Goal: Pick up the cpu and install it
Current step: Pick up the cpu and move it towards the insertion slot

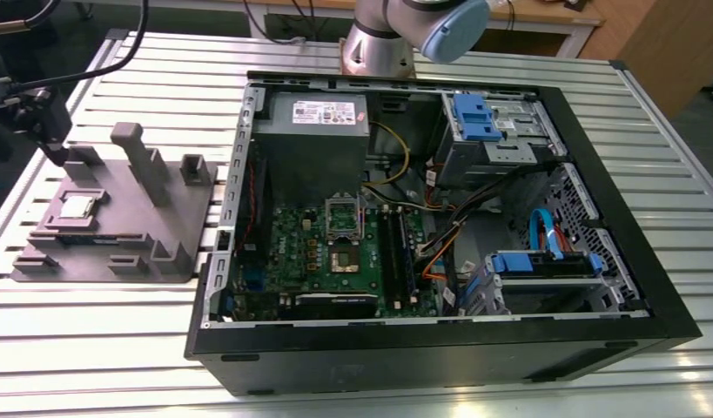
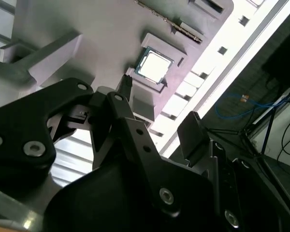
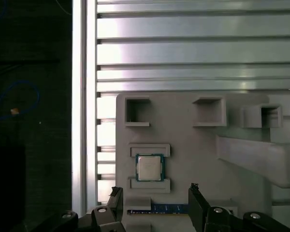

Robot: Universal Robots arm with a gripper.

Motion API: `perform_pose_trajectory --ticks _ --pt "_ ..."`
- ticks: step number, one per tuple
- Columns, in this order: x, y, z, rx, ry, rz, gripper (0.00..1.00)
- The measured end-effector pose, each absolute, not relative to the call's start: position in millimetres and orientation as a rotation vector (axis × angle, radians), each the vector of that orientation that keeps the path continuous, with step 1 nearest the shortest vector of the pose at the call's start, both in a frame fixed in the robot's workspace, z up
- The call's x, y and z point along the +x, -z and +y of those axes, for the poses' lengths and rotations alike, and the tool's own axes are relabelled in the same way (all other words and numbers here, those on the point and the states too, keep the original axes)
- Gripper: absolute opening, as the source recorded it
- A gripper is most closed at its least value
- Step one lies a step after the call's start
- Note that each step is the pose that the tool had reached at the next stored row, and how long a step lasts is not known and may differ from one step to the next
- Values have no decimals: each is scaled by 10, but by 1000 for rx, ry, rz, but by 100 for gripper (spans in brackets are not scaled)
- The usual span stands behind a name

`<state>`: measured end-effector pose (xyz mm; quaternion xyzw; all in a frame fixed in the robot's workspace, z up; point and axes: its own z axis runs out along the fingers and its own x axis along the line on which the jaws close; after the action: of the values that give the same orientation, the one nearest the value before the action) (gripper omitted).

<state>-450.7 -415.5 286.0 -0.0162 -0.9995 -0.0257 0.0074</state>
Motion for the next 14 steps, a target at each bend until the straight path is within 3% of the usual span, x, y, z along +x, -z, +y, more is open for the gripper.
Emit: perform_pose_trajectory --ticks 14 --pt "-4508 -2700 -4173 -51 81 -3123 65"
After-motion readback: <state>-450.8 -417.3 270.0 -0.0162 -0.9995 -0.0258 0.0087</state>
